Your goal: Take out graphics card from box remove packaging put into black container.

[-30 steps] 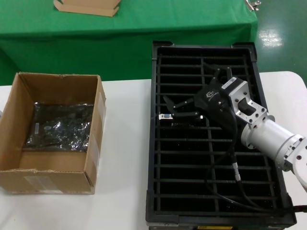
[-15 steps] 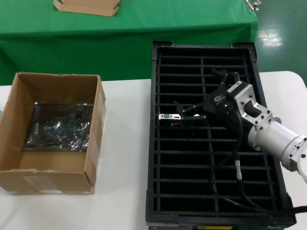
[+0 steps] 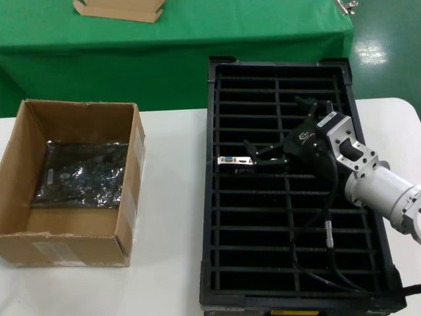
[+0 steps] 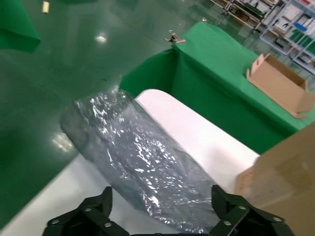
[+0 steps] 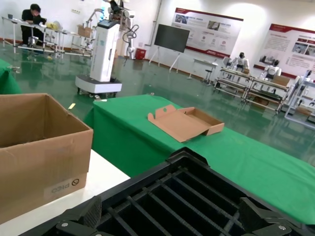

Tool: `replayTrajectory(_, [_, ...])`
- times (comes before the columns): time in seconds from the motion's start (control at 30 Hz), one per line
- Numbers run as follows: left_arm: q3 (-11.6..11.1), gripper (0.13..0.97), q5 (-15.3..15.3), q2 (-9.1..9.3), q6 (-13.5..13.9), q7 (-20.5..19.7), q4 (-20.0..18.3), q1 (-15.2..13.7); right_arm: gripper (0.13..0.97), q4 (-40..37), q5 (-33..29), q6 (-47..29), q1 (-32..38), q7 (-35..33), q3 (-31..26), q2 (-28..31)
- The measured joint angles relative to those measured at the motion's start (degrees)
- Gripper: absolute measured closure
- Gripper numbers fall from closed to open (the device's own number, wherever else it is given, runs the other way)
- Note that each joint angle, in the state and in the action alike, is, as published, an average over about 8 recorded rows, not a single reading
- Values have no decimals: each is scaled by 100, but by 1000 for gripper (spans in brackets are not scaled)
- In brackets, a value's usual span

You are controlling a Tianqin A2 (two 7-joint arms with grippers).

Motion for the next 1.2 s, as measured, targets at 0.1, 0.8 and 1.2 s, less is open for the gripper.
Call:
replayTrajectory(0.1, [13,431,13,-48,-31,16,-5,21,129,-70,108,-16,29,-73,-12,3])
replayTrajectory(0.8, [-1093,161,-862,35,763,2210,-1759,477,129,-618,813,-282,287,-680,-91,-32])
replayTrajectory(1.2, [-1919,132,-1423,560,1065,3838,-4632,1387,129,-797,1472,-452,300,-1330,252,-88])
